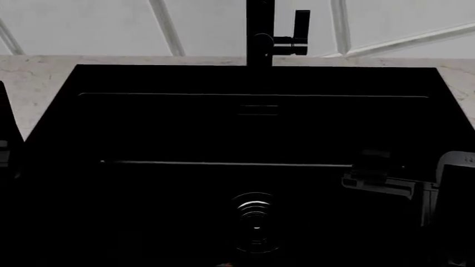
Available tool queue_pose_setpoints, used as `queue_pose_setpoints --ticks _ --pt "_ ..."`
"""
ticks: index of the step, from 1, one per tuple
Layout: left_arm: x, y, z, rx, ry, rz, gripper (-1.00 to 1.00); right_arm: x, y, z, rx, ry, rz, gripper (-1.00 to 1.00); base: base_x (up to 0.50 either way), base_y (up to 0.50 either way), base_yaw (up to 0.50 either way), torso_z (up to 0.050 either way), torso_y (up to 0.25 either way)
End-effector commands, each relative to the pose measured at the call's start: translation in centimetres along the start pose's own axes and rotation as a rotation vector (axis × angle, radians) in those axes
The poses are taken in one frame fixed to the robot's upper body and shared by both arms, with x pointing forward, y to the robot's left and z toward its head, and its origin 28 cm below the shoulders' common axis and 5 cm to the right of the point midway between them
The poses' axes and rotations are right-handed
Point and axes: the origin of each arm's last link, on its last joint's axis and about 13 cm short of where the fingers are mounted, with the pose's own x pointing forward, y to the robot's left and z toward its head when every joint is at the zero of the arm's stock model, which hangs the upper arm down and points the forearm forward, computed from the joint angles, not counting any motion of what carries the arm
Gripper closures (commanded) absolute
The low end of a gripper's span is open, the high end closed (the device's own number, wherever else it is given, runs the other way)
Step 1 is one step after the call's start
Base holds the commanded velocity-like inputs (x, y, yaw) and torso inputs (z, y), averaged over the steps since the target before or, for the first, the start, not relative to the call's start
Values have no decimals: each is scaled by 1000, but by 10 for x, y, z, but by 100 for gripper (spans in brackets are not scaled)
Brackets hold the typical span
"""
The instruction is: Turn the sink spout to the right.
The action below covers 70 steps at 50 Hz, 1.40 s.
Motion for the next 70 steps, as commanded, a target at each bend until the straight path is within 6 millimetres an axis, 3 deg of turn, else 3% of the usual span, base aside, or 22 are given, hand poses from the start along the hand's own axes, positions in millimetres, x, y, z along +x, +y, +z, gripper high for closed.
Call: queue_pose_setpoints --ticks 1,70 --pt "1 -1 0 -1 1 -4 -100 -1 -1 -1 1 1 -4 -100 211 0 0 0 0" --pt "-1 -2 -7 0 55 15 -100 0 3 -3 8 17 0 -100 65 0 0 0 0"
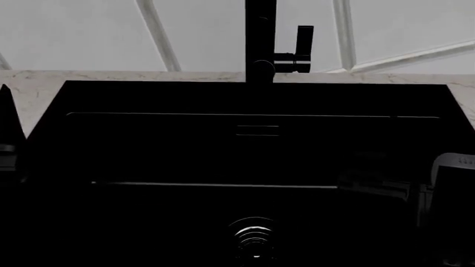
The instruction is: Turn the sink spout to the right.
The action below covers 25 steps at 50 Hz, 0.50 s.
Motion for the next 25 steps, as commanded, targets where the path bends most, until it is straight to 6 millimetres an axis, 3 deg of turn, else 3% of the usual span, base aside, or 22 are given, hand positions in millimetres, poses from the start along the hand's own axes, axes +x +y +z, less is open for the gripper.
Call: queue_pose_setpoints --ticks 1,25 --pt "2 -1 -2 20 44 16 -100 0 1 1 5 5 -2 -100 0 0 0 0 0" --pt "-2 -2 -4 17 8 -42 -100 16 44 17 36 -13 148 -100 0 0 0 0 0"
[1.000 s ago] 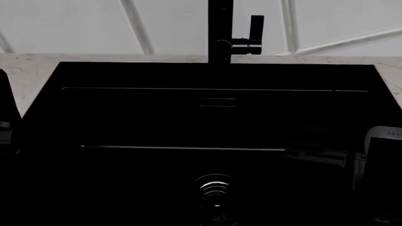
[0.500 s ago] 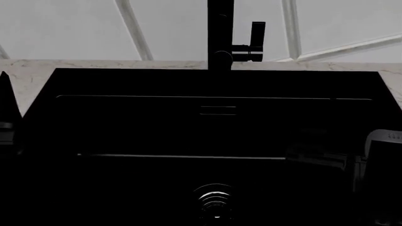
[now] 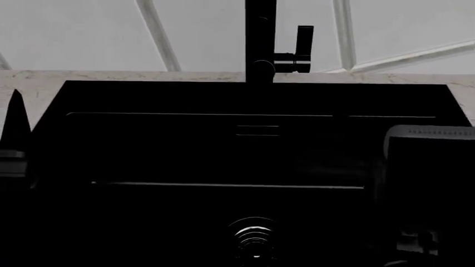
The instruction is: Turn the sink spout to the right.
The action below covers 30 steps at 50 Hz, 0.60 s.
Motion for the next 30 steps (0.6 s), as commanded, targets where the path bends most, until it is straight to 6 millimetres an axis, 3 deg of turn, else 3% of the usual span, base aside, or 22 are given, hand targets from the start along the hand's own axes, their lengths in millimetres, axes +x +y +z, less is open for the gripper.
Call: queue_pose_setpoints --ticks 1,30 --pt "-2 0 0 4 -1 -9 -100 5 19 3 8 2 54 -100 0 0 0 0 0" --pt "-3 -1 -2 12 5 -8 -100 -2 55 19 114 -17 233 -100 0 0 0 0 0"
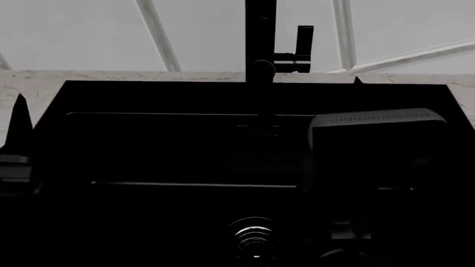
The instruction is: Turn the sink spout to the right.
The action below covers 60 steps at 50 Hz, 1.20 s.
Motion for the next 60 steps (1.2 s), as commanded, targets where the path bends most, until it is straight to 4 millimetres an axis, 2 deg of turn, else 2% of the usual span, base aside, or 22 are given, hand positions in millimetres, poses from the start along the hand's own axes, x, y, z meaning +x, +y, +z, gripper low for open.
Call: queue_pose_setpoints --ticks 1,27,44,60 --pt "0 0 -1 3 2 0 -100 -1 13 8 49 -13 73 -100 0 0 0 0 0" --pt "0 -2 -6 2 12 -3 -100 -1 26 14 83 -37 130 -100 0 0 0 0 0" --pt "0 -2 -6 2 12 -3 -100 -1 26 14 83 -37 130 -100 0 0 0 0 0" --pt "1 -1 -7 -5 24 -3 -100 16 31 9 83 -35 105 -100 0 0 0 0 0"
